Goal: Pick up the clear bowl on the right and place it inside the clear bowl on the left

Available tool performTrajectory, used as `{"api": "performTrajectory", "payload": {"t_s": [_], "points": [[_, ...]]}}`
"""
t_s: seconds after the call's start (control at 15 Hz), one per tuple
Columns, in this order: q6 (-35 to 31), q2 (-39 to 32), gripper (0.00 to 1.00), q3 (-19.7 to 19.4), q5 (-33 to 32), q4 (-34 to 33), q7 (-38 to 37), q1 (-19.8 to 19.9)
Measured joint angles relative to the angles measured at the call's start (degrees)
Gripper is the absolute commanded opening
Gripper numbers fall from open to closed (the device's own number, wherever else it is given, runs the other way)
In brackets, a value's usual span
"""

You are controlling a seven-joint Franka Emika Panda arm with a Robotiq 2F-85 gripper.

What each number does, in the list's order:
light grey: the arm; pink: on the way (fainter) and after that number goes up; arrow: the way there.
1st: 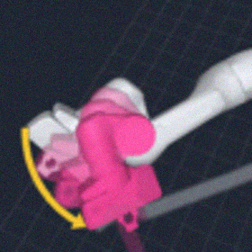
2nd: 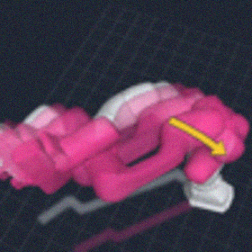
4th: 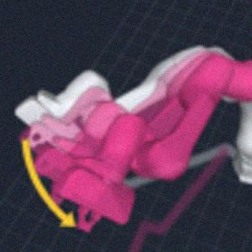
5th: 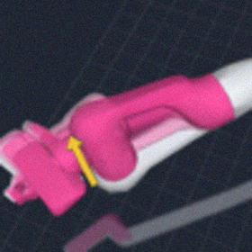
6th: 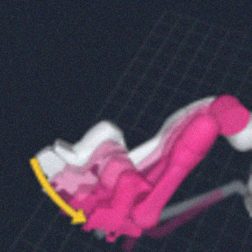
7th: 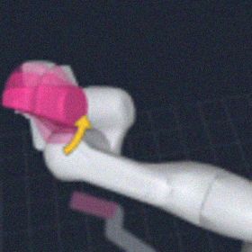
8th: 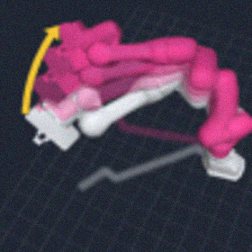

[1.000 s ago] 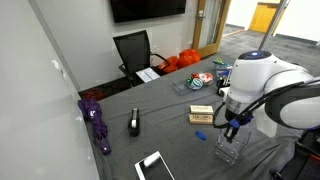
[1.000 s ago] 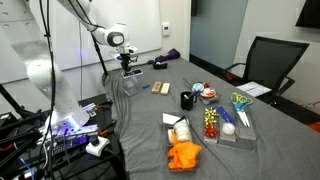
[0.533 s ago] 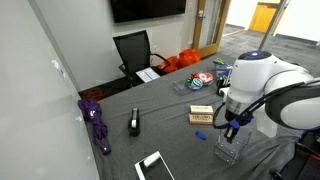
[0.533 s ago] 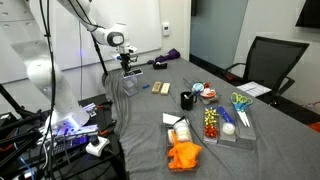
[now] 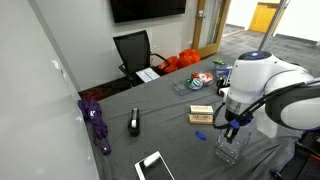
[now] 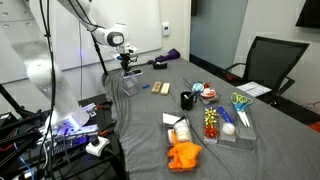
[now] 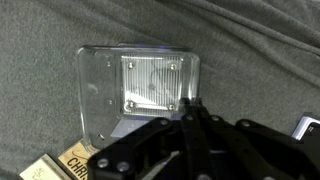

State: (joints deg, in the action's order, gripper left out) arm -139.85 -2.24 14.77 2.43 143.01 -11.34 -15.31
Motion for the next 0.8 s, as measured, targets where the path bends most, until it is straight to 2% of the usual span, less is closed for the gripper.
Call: {"api": "performTrajectory", "payload": {"t_s": [0.8], "points": [[0.0,-0.5,0.01,0.3,-6.8,1.1,-4.6,-2.3]]}}
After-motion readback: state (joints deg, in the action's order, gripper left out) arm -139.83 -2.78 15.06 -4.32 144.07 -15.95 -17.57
